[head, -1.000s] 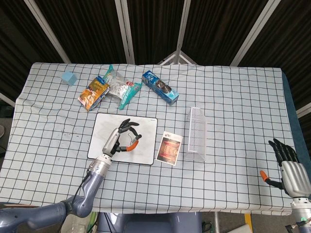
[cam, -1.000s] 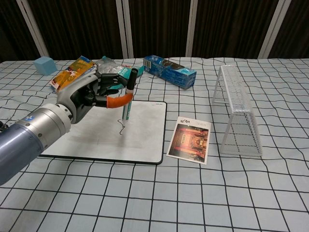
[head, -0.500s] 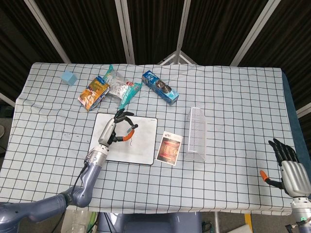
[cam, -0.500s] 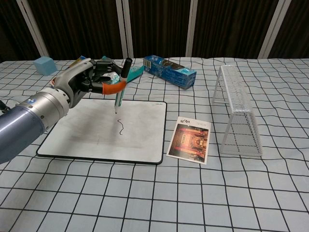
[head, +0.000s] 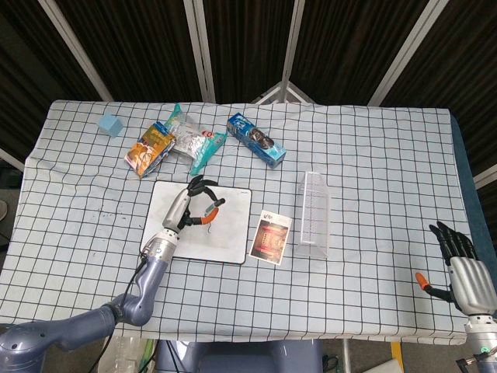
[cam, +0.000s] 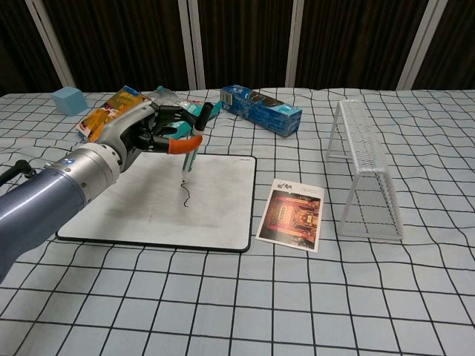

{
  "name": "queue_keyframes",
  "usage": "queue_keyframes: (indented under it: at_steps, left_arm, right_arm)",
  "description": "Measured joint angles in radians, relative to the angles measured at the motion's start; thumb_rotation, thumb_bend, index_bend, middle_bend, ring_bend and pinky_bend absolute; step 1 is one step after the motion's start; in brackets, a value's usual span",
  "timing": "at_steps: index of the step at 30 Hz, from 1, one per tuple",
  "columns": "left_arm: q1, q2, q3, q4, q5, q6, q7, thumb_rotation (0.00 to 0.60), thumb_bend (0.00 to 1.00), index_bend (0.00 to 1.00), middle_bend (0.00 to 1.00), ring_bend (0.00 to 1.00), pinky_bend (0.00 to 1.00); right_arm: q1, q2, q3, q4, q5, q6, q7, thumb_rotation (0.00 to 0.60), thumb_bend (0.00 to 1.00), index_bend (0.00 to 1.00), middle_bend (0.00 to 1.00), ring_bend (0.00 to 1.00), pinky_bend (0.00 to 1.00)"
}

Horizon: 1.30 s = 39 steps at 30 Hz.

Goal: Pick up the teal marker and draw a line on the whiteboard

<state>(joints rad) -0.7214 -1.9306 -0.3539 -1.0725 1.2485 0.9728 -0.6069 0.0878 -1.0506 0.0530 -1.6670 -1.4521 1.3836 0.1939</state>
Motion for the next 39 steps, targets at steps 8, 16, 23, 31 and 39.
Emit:
queue_keyframes:
  at_steps: [8,16,23,31,39]
  left_arm:
    - [-0.006,-0.009,0.003,0.011,0.0,-0.004,-0.005,0.6,0.56,0.75,0.22,0.03,0.06]
    - [-0.002,-0.012,0.008,0.025,-0.005,-0.005,-0.003,0.6,0.56,0.75,0.22,0.03,0.06]
    - [0.0,-0.008,0.02,0.066,0.003,-0.006,0.003,0.6,0.56,0.75,0.22,0.03,0.06]
    - [0.008,0.018,0.034,0.159,0.018,-0.001,0.005,0.6,0.56,0.75,0.22,0.03,0.06]
    - [0.024,0.068,0.007,0.199,0.013,0.031,-0.041,0.6,0.56,0.75,0.22,0.03,0.06]
  right_arm:
    - [-0.001,0.001,0.0,0.0,0.0,0.001,0.002,0.6,0.3,0.0,0.0,0.0,0.0]
    - [-0.001,0.002,0.0,-0.001,-0.002,0.001,0.003,0.6,0.3,0.0,0.0,0.0,0.0]
    - [-0.003,0.002,-0.002,-0.002,0.0,0.001,0.004,0.6,0.3,0.0,0.0,0.0,0.0]
    - [-0.004,0.002,-0.002,-0.003,-0.001,0.003,0.002,0.6,0.3,0.0,0.0,0.0,0.0]
    - [-0.007,0.0,-0.002,-0.004,-0.006,0.01,0.003,0.6,0.3,0.0,0.0,0.0,0.0]
